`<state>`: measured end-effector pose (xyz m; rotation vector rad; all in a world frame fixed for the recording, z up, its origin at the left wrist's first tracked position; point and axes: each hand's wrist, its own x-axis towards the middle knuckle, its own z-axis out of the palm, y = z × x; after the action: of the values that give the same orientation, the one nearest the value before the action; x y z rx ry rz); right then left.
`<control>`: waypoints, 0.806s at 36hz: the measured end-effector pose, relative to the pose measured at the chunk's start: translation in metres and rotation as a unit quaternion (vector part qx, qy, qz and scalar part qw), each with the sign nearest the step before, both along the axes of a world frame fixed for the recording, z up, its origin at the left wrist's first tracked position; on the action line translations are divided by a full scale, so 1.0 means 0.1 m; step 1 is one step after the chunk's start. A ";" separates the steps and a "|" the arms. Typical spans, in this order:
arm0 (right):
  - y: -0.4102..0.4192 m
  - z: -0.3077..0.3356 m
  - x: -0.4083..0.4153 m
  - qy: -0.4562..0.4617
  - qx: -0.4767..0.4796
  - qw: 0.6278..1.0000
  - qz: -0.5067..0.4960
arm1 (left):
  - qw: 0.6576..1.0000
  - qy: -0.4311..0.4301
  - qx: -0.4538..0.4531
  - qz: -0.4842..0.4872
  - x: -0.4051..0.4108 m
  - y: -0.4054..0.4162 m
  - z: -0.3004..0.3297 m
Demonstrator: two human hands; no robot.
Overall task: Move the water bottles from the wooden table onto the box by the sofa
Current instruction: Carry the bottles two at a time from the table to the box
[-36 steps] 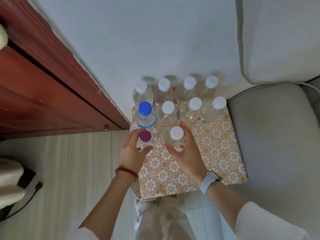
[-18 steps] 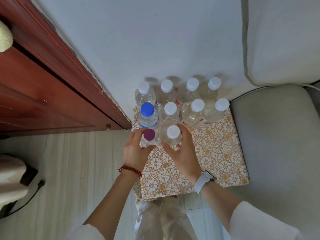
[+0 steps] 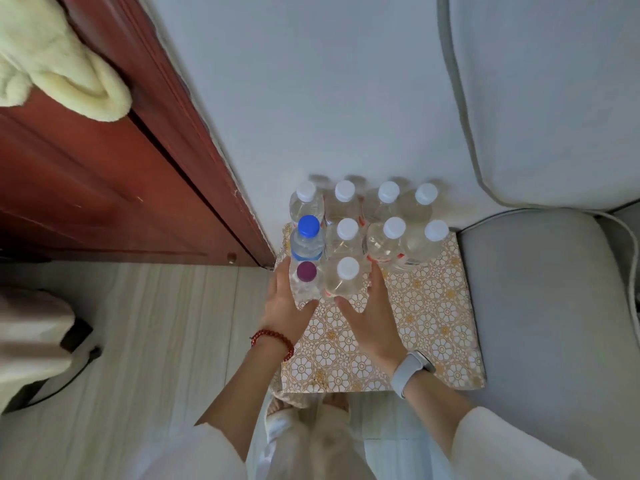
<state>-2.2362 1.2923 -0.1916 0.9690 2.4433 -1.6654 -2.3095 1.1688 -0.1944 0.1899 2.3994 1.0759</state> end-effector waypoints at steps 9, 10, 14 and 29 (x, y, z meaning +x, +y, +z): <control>-0.38 0.64 0.15 -0.132 0.014 0.987 0.094 | 0.996 0.035 -0.054 0.060 0.19 -0.70 0.72; -0.51 0.75 0.12 -0.129 0.011 0.985 0.113 | 0.995 0.042 -0.060 0.074 0.23 -0.87 0.82; -1.18 1.20 0.07 -0.091 0.027 0.967 0.235 | 0.983 0.076 -0.086 0.140 0.50 -1.67 1.25; -5.29 2.53 2.21 0.074 0.044 0.791 0.605 | 0.808 0.187 -0.217 0.515 4.29 -5.57 2.58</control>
<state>-2.0150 0.7636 0.0613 -0.7241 2.2544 -1.0897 -1.8810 0.6115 0.0635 -1.3184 3.0681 0.8480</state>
